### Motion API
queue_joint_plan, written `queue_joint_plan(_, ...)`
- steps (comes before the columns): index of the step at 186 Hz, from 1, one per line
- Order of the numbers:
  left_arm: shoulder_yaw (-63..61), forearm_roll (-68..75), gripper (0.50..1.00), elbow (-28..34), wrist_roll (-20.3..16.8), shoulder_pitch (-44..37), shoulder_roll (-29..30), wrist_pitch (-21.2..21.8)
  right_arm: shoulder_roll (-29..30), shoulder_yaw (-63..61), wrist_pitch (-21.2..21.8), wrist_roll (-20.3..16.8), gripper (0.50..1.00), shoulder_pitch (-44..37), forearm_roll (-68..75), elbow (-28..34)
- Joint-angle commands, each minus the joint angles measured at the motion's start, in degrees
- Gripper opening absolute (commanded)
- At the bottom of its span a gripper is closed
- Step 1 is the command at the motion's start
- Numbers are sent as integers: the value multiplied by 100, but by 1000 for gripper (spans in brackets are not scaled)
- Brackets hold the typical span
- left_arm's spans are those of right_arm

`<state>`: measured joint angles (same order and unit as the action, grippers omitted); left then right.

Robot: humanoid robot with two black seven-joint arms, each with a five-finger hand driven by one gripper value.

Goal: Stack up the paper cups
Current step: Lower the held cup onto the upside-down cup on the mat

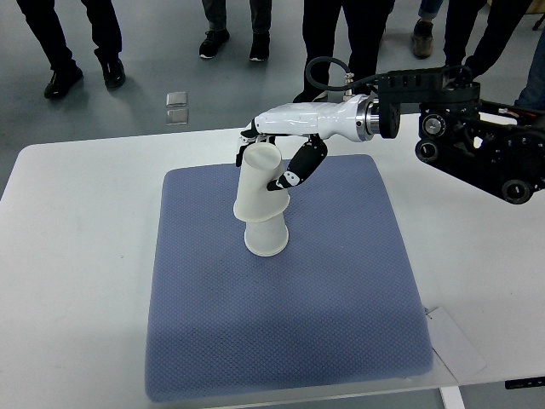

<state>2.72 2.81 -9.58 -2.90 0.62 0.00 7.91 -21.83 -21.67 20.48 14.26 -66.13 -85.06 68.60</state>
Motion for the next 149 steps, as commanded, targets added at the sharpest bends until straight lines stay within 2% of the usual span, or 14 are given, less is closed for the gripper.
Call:
queue_joint_plan(1,0,0,1000,0,0,0,0,0,3,58,-35,-20,500,4,-10,-30)
queue_joint_plan(63,0,0,1000,0,0,0,0,0,-6,172,-140,-20,500,-49,-72,-39)
queue_joint_plan(149,0,0,1000,0,0,0,0,0,-58,154,-8,-20,500,-146,-19,5)
